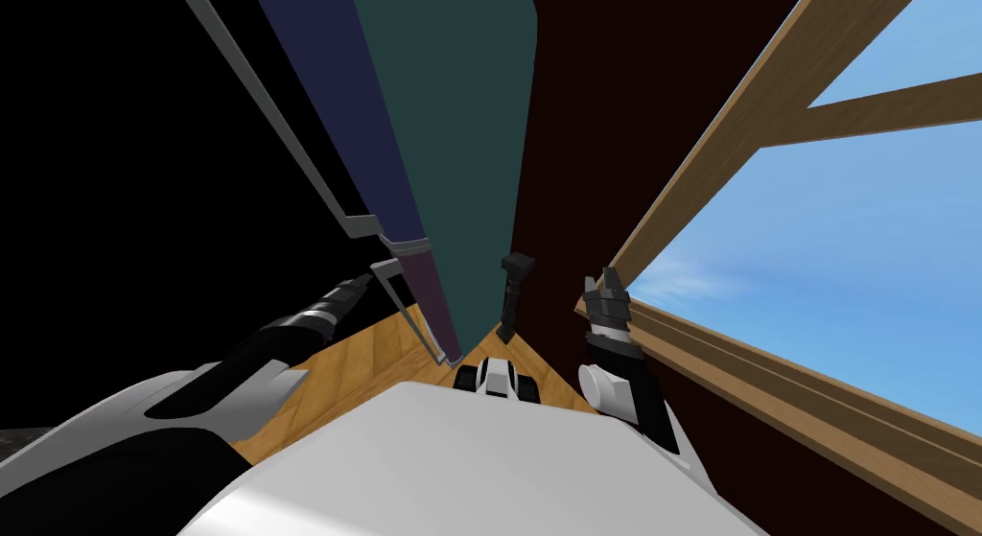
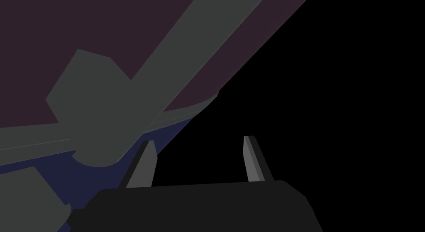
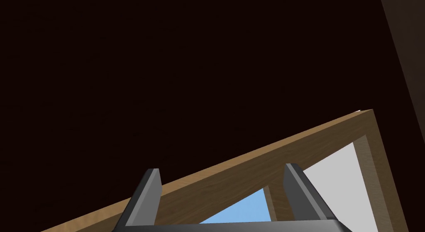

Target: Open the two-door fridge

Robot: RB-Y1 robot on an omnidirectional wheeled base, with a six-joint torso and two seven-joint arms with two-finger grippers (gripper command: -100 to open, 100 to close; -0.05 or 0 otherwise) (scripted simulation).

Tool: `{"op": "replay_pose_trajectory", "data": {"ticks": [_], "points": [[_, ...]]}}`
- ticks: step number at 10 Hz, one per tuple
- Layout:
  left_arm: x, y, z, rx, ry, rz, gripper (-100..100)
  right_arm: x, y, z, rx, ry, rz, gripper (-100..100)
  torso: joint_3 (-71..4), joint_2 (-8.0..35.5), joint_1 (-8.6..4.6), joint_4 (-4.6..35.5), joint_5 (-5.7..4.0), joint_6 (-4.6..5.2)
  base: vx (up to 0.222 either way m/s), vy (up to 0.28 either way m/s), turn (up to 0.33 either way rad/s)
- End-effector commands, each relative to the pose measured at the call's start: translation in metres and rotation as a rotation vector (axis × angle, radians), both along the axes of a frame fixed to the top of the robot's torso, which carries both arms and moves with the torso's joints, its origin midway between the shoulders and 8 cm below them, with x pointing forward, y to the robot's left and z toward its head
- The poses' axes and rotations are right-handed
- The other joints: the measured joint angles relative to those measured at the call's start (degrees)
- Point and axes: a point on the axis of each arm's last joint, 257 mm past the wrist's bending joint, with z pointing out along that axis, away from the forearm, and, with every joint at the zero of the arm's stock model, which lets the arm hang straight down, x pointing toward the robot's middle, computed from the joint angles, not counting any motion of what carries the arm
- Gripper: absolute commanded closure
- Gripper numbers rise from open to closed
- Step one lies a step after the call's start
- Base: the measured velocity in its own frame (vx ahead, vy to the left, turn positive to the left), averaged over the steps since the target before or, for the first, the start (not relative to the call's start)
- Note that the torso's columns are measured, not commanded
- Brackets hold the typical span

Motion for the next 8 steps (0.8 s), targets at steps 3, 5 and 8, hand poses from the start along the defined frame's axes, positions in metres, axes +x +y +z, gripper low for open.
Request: {"op": "replay_pose_trajectory", "data": {"ticks": [3, 5, 8], "points": [[-0.003, 0.014, -0.016, -0.025, 0.019, 0.035, -100, 0.000, 0.000, 0.000, 0.000, 0.000, 0.000, 0, -0.05, -0.11, 1.04, -0.08, 0.42, -0.40, 0.024, 0.065, 0.006], [-0.002, 0.003, -0.003, -0.002, 0.008, 0.010, 100, 0.000, 0.000, 0.000, 0.000, 0.000, 0.000, 0, 0.23, 0.25, 0.95, -0.05, 0.54, -0.69, -0.023, -0.073, -0.016], [-0.004, 0.024, -0.021, -0.014, 0.033, 0.051, -100, 0.000, 0.000, 0.000, 0.000, 0.000, 0.000, 0, 0.42, 0.51, 1.50, 0.05, 0.71, -0.87, -0.004, -0.031, -0.001]]}}
